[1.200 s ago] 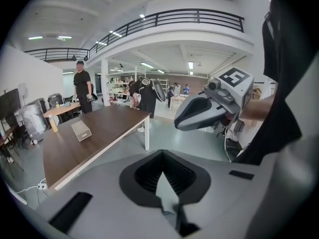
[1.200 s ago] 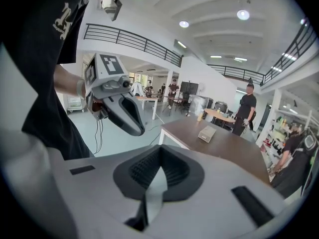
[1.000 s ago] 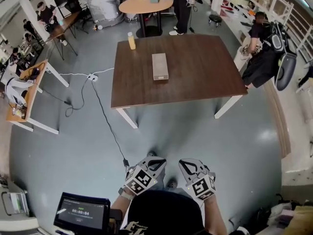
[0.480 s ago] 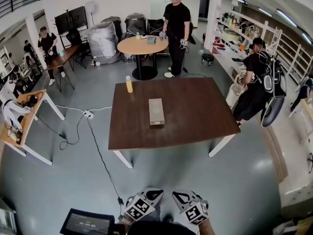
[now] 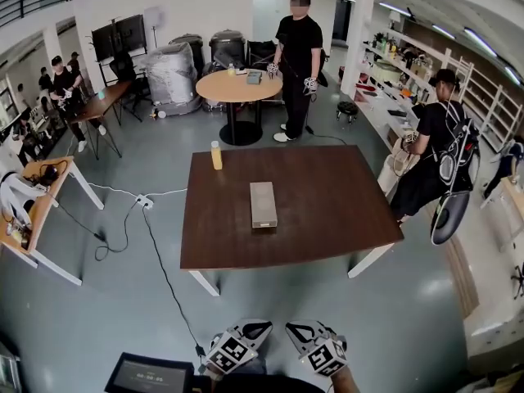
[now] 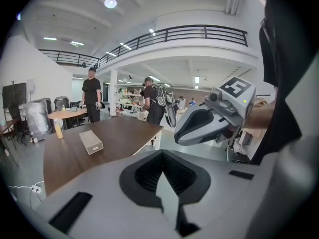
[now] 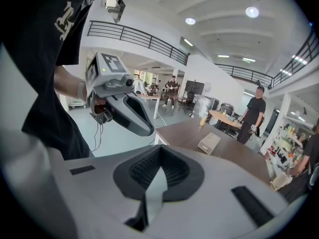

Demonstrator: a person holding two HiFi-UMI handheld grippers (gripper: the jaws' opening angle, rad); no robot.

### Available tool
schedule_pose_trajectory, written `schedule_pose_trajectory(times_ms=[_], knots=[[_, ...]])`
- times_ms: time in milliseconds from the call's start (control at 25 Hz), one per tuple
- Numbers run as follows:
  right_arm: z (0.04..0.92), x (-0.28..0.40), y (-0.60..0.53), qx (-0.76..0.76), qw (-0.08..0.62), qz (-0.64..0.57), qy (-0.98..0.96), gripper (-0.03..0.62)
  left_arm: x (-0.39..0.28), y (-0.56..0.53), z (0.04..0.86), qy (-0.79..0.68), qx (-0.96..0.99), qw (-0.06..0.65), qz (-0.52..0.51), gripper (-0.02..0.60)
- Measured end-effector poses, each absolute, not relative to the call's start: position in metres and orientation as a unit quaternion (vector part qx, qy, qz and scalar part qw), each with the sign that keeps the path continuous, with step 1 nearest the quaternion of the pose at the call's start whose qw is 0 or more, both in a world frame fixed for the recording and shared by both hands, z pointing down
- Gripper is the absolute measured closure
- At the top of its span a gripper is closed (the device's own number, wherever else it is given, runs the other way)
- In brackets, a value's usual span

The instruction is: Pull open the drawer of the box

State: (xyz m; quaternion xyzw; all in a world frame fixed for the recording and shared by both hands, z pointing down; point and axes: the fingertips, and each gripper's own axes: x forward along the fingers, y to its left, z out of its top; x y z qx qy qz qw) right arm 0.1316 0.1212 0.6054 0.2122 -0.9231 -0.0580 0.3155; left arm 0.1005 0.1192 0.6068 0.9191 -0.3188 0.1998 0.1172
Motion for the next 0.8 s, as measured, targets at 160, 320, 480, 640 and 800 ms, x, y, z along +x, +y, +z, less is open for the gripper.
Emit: schedule_pose_trajectory(times_ms=[160,320,480,640,800], knots=[[0.603,0.120,0.101,0.214,0.316,-0.061,-0.922,0.606,0.089,0.099,0.606,-0.323,0.918,0.119,0.196,0.575],[0.600,0.111,0.083,0.219,0.314,-0.058,-0.922,0.606,0.078,0.083,0.604,-0.323,0.918,0.122,0.195,0.575],[0.601,0.104,0.070,0.222,0.317,-0.057,-0.920,0.606,0.065,0.072,0.610,-0.323,0.915,0.122,0.210,0.575],[0.599,0.097,0.058,0.228,0.317,-0.055,-0.919,0.606,0.051,0.059,0.606,-0.328,0.913,0.121,0.211,0.575],[0.602,0.084,0.048,0.230,0.319,-0.053,-0.918,0.606,0.037,0.048,0.608,-0.329,0.913,0.125,0.208,0.575]])
